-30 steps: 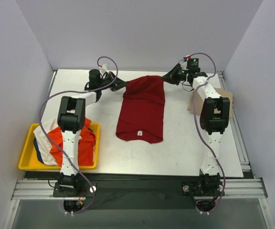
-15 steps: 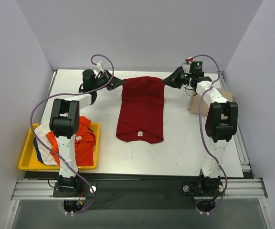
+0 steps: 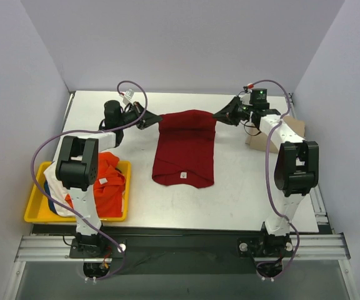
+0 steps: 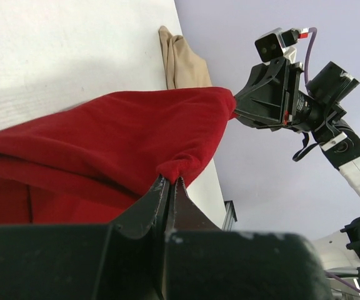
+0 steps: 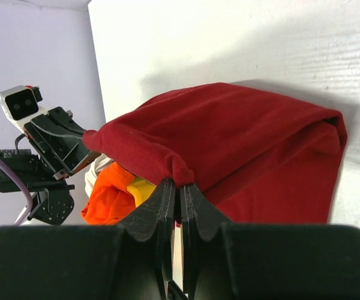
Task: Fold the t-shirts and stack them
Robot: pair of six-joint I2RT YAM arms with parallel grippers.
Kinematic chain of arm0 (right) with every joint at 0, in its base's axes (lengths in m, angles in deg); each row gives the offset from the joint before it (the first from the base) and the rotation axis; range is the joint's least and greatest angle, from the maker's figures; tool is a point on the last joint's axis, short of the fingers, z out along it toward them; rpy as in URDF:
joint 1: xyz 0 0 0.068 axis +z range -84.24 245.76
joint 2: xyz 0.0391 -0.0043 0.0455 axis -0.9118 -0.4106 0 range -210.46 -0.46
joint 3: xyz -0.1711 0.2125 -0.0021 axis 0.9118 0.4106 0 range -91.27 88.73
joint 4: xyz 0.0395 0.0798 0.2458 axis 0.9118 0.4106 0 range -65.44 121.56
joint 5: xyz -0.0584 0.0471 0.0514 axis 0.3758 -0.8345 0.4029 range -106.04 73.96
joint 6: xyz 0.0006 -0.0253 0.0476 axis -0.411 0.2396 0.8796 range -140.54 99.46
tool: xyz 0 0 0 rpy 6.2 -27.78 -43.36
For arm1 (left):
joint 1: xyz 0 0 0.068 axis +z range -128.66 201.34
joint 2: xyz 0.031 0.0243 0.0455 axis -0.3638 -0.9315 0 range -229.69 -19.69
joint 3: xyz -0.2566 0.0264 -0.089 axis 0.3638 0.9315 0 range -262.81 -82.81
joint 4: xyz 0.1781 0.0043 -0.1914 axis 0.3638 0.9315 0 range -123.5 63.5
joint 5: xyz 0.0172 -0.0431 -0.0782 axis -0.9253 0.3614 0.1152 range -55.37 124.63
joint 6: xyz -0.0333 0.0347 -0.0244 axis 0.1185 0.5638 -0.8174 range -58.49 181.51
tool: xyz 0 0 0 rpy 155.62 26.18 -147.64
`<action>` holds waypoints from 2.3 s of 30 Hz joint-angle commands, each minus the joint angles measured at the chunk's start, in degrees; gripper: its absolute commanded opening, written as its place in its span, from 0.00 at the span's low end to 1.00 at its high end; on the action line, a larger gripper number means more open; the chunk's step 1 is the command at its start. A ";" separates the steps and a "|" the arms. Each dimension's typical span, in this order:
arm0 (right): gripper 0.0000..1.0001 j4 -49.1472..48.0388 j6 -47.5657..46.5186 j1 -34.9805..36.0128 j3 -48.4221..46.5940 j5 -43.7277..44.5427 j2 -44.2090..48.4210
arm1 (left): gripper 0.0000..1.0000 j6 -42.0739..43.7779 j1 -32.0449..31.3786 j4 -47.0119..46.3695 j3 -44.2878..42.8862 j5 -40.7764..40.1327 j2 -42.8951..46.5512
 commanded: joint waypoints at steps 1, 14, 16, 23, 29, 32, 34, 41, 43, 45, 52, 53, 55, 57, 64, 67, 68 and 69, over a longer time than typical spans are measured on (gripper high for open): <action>0.00 -1.39 -1.07 0.45 1.92 -1.48 5.82 | 0.00 1.43 0.47 -3.92 2.24 1.43 5.01; 0.00 0.54 -2.74 1.77 11.15 -1.83 12.67 | 0.00 3.71 1.09 -1.90 11.03 1.52 12.40; 0.00 1.16 -3.26 2.03 12.46 -1.74 13.55 | 0.00 4.06 1.09 -1.20 11.74 1.43 13.36; 0.00 2.39 -4.06 2.21 15.81 -1.92 15.75 | 0.00 5.12 1.17 0.21 15.69 1.70 16.09; 0.00 4.67 -4.85 2.12 17.57 -1.65 18.13 | 0.00 5.82 1.17 1.35 18.68 2.22 19.08; 0.00 5.81 -5.46 2.12 18.45 -1.65 19.00 | 0.00 7.22 1.17 3.46 19.30 3.01 20.05; 0.00 6.26 -5.64 2.12 18.80 -1.65 19.36 | 0.00 8.45 1.09 5.22 19.74 3.54 20.40; 0.00 8.54 -7.04 2.65 20.99 -1.48 20.15 | 0.00 10.21 1.52 7.59 21.23 3.72 21.37; 0.00 8.98 -7.57 3.17 21.61 -1.13 19.97 | 0.00 11.88 1.61 9.87 21.23 3.89 21.37; 0.00 10.03 -8.80 3.61 22.22 -0.78 19.71 | 0.00 13.46 1.61 13.11 21.15 3.98 21.37; 0.00 13.98 -12.84 4.93 21.97 0.02 17.17 | 0.00 21.01 1.79 22.70 19.83 3.81 21.01; 0.00 15.21 -13.28 5.28 21.96 0.10 16.99 | 0.02 21.90 1.79 23.84 19.48 3.89 21.01; 0.00 16.01 -14.69 5.55 21.96 0.19 16.55 | 0.07 25.05 1.79 28.14 18.52 3.72 21.10; 0.00 16.89 -15.30 5.64 22.23 0.28 16.37 | 0.09 27.43 1.79 32.96 17.81 3.89 21.01; 0.00 20.05 -17.76 7.13 22.75 0.72 15.32 | 0.18 34.38 1.61 41.87 17.28 5.82 20.93; 0.00 21.20 -18.56 7.40 23.89 0.98 14.97 | 0.27 36.83 1.35 44.85 17.28 7.40 21.01; 0.00 21.81 -18.91 7.48 24.16 0.98 14.96 | 0.30 37.81 1.26 47.64 17.02 8.19 21.10; 0.00 22.16 -19.35 7.48 24.25 1.07 14.88 | 0.37 38.95 1.17 49.41 16.67 8.46 21.19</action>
